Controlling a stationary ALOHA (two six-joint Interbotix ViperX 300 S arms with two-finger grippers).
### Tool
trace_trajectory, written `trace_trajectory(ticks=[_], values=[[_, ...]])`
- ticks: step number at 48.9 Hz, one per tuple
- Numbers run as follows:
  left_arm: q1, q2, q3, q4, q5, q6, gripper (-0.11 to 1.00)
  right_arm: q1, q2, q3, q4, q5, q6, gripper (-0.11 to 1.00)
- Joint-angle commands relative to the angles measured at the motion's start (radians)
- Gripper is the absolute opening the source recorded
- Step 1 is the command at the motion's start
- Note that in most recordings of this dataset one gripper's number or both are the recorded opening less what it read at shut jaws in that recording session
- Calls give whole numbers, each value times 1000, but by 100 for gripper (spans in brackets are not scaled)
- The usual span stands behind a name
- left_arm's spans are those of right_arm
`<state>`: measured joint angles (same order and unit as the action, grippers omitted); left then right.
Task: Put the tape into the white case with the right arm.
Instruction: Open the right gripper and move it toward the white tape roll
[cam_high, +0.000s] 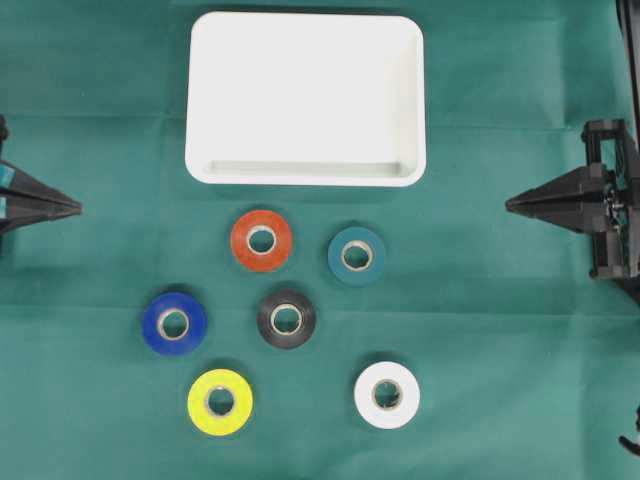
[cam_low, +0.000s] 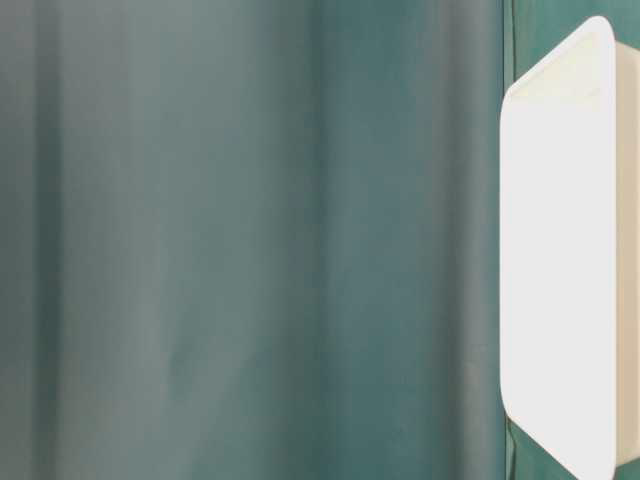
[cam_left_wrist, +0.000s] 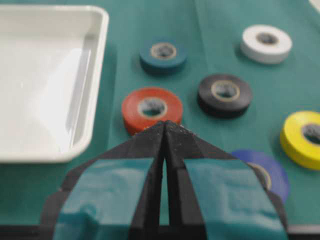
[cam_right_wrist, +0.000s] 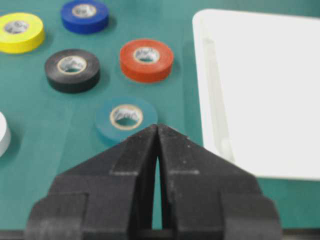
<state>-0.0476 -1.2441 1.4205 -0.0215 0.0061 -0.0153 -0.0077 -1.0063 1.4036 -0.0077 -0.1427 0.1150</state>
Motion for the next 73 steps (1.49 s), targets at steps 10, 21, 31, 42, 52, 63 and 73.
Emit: trace_trajectory(ticks=[10, 21, 31, 42, 52, 63, 73], values=[[-5, -44, 14, -3, 29, -5, 0, -2, 2, 31, -48, -5, 26, -8], [-5, -35, 12, -3, 31, -6, 0, -2, 5, 43, -81, 12, 25, 28], [-5, -35, 12, -3, 31, -6, 0, -2, 3, 43, -103, 25, 26, 42], [-5, -35, 14, -3, 31, -6, 0, 8, 2, 37, -103, 25, 28, 42], [-5, -40, 17, -3, 32, -6, 0, 95, 2, 35, -103, 40, 28, 42], [-5, -41, 17, -3, 32, -6, 0, 164, 2, 34, -103, 49, 29, 42], [-5, -40, 17, -3, 31, -6, 0, 164, 17, 29, -103, 48, 26, 41]])
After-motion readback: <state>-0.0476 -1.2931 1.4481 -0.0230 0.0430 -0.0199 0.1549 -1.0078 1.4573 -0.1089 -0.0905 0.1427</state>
